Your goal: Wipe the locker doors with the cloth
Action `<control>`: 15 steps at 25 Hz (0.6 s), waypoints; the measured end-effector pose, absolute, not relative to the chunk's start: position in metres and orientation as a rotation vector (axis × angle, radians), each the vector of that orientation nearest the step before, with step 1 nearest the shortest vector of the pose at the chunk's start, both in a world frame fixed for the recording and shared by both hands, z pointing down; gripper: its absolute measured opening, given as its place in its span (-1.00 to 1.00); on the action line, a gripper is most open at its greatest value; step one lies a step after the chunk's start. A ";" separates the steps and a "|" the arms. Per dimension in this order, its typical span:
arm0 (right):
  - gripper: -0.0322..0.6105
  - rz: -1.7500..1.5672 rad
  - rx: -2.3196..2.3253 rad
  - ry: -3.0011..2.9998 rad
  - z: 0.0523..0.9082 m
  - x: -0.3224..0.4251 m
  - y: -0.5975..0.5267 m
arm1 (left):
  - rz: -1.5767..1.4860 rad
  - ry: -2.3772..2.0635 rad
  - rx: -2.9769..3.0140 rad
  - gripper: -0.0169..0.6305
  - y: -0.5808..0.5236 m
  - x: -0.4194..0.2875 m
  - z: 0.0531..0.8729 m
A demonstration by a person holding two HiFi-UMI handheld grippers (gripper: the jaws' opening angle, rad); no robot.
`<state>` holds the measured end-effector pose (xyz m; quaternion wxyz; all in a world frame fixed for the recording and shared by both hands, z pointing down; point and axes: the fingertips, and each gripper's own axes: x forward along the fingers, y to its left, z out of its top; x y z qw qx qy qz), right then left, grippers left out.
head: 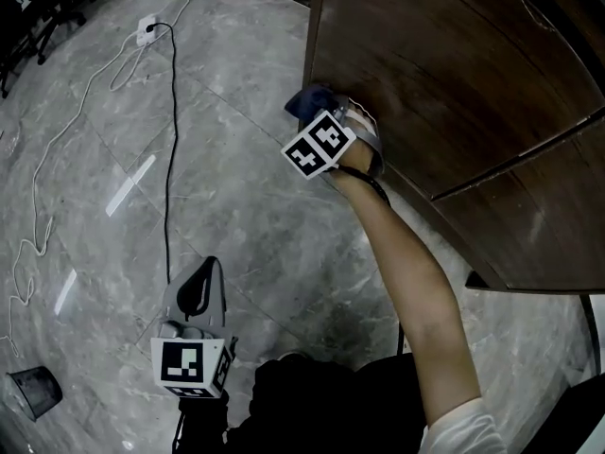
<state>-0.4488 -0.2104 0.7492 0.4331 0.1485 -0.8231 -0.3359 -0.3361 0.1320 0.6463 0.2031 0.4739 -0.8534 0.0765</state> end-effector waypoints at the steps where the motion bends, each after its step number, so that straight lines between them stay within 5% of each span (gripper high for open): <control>1: -0.65 -0.835 0.366 -2.040 0.758 -0.449 -0.210 | 0.211 -2.383 1.319 -0.94 0.133 -0.337 0.646; 8: -0.65 -0.768 0.362 -2.089 0.765 -0.457 -0.209 | 0.210 -2.388 1.306 -0.94 0.140 -0.341 0.649; 15: -0.65 -0.810 0.437 -2.265 0.657 -0.475 -0.203 | 0.183 -2.393 1.314 -0.94 0.136 -0.337 0.637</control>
